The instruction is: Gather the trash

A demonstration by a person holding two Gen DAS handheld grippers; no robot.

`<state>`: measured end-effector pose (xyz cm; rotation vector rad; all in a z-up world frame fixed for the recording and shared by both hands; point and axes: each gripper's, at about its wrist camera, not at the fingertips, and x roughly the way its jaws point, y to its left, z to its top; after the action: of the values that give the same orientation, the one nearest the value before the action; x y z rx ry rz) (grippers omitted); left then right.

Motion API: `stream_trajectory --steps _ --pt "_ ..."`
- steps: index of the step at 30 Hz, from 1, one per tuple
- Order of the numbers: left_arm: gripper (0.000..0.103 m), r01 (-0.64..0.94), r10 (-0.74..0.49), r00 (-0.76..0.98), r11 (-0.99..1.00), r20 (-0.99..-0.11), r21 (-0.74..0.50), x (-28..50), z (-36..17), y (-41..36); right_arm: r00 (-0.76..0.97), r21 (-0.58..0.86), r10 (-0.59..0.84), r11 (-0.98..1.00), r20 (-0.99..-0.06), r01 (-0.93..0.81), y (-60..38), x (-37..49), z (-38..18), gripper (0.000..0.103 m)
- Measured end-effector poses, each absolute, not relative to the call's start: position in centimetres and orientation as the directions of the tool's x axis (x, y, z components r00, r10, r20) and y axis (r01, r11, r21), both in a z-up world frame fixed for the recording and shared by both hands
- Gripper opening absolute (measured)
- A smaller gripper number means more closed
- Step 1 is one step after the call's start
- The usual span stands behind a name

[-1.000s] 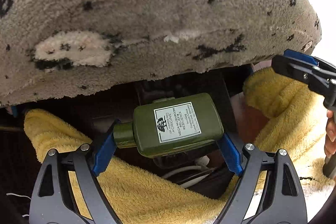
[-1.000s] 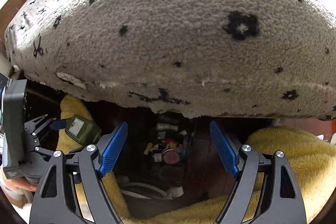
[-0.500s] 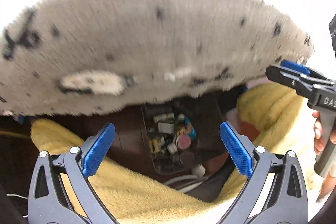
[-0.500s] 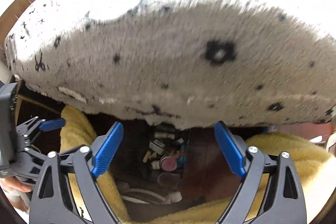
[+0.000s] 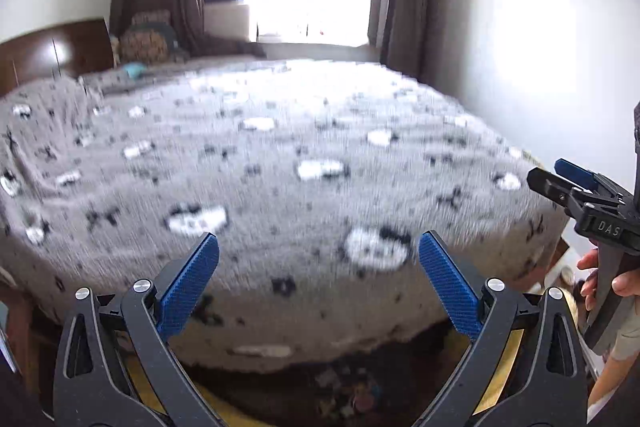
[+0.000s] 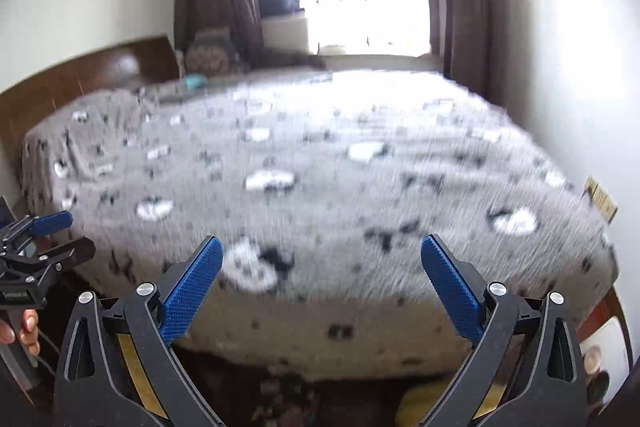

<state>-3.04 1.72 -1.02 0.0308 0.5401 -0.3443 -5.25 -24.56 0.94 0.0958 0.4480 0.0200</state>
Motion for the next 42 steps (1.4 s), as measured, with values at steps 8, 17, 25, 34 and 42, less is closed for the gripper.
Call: stream_trajectory --steps 8,17,25,34,42 --pt "0.095 0.307 -0.298 0.894 0.951 -0.334 -0.027 -4.1 7.0 2.1 0.971 0.09 -0.007 0.996 -0.237 0.029 -25.1 -6.6 8.8 0.1" --pt "0.095 0.313 -0.311 0.914 0.949 -0.26 -0.035 -3.5 9.5 2.5 0.984 0.064 -0.052 0.996 -0.169 0.063 -24.2 -7.1 11.5 0.1" --pt "0.095 0.304 -0.299 0.912 0.952 -0.282 -0.026 -1.9 9.0 2.3 0.982 0.053 -0.077 0.995 -0.172 0.087 -24.0 -6.4 11.8 0.1" --pt "0.095 0.306 -0.297 0.913 0.952 -0.281 -0.012 -2.1 9.0 2.1 0.981 0.051 -0.081 0.995 -0.174 0.091 -24.0 -6.2 12.2 0.1" --pt "0.095 0.307 -0.297 0.913 0.952 -0.279 -0.008 -2.1 9.1 2.1 0.983 0.048 -0.085 0.994 -0.166 0.094 -24.0 -6.2 12.3 0.1"
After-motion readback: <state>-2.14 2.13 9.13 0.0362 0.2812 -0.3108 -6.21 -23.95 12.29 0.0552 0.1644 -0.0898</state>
